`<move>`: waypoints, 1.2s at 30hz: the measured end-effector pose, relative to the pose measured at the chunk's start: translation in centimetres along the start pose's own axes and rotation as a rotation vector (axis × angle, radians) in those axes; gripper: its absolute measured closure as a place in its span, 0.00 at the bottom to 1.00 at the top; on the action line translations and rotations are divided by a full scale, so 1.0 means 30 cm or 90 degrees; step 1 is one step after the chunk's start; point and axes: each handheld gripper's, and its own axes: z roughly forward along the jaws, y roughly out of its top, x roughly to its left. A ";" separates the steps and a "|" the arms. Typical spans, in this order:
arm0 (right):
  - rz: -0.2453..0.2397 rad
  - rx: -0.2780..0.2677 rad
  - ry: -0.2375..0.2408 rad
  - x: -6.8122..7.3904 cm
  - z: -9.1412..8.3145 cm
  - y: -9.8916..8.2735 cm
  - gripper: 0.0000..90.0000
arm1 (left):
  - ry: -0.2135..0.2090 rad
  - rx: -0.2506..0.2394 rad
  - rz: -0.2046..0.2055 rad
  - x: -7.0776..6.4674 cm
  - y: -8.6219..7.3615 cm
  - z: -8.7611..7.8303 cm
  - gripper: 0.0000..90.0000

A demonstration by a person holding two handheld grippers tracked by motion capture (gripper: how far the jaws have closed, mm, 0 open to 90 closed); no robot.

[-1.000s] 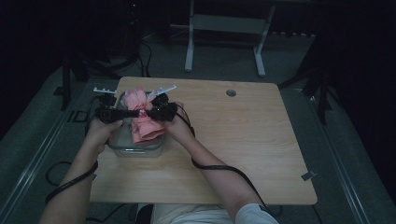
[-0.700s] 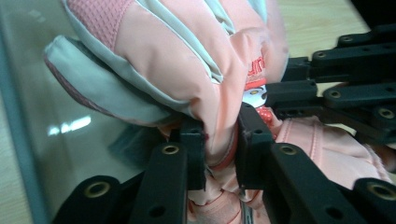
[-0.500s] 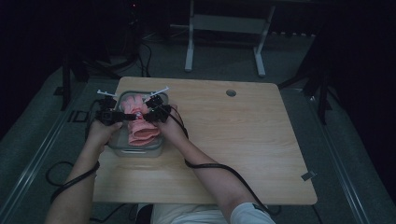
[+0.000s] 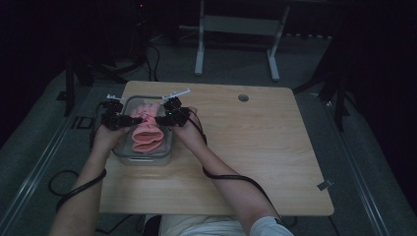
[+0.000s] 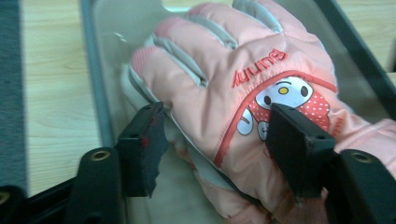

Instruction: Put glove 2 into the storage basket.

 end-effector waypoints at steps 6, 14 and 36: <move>-0.001 -0.015 0.003 -0.023 -0.058 -0.006 0.45 | -0.010 -0.021 0.005 0.000 0.007 -0.020 0.19; -0.010 -0.021 0.004 -0.040 -0.095 -0.017 0.41 | -0.022 -0.029 0.016 -0.015 0.028 -0.044 0.15; -0.027 -0.057 0.029 -0.135 -0.238 -0.087 0.22 | -0.119 -0.123 0.192 -0.325 0.031 -0.186 0.09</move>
